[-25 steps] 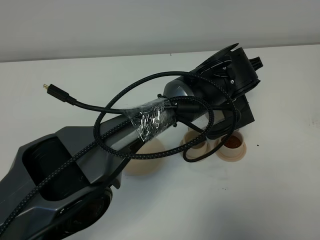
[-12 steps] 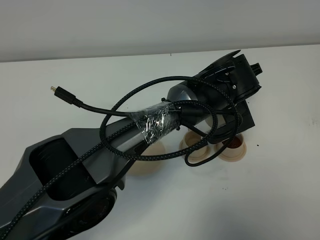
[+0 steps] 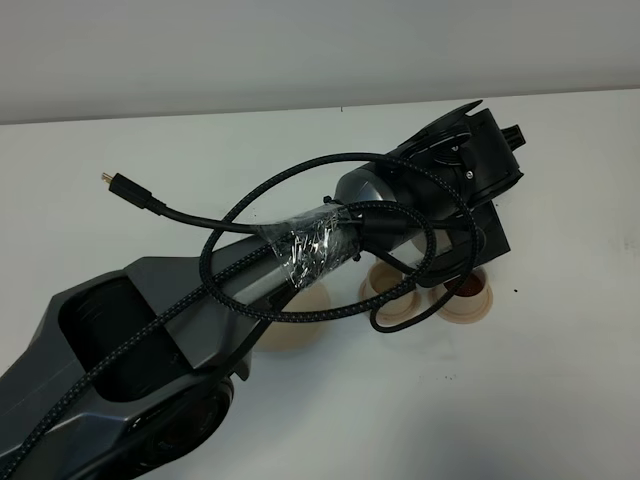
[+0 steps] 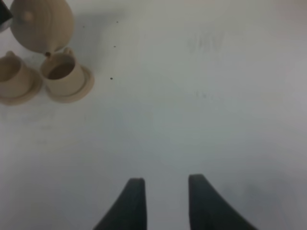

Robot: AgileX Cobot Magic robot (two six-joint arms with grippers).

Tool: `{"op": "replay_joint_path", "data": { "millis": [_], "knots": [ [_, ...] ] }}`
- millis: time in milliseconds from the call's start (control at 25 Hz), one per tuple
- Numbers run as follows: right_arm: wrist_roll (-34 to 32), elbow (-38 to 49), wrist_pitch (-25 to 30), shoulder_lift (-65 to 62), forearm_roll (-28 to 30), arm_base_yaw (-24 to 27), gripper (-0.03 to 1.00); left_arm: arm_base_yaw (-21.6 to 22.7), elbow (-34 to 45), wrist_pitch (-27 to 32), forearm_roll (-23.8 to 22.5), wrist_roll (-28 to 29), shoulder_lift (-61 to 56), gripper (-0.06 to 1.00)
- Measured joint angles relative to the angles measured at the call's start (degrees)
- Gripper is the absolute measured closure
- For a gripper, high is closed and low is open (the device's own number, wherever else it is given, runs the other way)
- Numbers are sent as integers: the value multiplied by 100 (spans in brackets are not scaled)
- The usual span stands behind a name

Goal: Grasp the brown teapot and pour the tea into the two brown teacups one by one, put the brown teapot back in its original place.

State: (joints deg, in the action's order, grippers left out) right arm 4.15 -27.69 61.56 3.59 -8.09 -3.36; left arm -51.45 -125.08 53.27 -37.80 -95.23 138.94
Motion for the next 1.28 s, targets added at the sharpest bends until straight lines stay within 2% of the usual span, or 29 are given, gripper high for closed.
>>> {"op": "replay_joint_path", "data": {
  "millis": [800, 1280],
  "knots": [
    [0, 0, 0, 0, 0, 0, 73, -2, 0, 0, 0, 20, 0, 82],
    [0, 0, 0, 0, 0, 0, 73, -2, 0, 41, -1, 303, 0, 82]
  ]
}}
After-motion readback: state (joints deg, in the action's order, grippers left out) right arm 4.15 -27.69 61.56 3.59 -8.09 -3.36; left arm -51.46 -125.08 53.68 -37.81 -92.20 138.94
